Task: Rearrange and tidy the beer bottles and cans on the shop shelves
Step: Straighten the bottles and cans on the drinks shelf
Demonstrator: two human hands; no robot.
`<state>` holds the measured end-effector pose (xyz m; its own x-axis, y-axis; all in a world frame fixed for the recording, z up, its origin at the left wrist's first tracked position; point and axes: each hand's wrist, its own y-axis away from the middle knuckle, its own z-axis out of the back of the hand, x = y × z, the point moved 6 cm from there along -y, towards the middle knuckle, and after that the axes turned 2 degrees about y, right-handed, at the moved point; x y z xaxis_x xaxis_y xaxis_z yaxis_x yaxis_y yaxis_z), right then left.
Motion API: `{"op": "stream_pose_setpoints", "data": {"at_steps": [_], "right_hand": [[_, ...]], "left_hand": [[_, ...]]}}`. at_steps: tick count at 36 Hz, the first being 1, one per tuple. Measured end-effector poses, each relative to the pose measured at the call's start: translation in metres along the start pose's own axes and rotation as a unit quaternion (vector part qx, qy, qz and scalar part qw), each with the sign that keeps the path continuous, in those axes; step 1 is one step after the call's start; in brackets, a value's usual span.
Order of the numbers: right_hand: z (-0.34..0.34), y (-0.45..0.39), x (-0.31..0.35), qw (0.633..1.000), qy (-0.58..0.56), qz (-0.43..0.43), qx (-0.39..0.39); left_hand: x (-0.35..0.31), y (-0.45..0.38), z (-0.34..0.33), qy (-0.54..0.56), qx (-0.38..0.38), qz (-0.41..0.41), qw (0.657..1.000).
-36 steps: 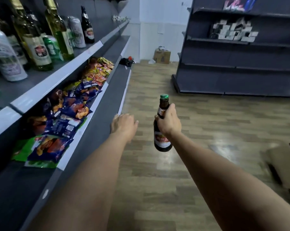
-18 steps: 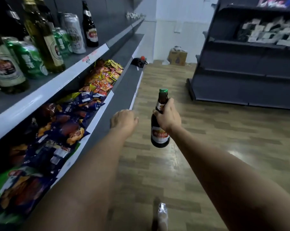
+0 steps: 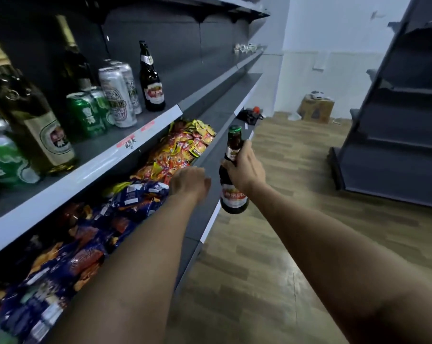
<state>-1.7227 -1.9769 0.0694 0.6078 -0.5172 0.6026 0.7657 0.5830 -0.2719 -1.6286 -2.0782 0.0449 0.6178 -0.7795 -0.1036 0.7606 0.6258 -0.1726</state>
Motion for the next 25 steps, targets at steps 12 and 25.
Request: {"op": "stream_pose_setpoints", "data": {"at_steps": [12, 25], "right_hand": [[-0.033, -0.155, 0.035, 0.992, -0.081, 0.056, -0.075], [-0.075, -0.28, 0.148, 0.973, -0.155, 0.153, -0.074]], "left_hand": [[0.056, -0.133, 0.022, 0.026, -0.135, 0.054, 0.989], [0.145, -0.203, 0.069, 0.003, -0.361, 0.124, 0.924]]}}
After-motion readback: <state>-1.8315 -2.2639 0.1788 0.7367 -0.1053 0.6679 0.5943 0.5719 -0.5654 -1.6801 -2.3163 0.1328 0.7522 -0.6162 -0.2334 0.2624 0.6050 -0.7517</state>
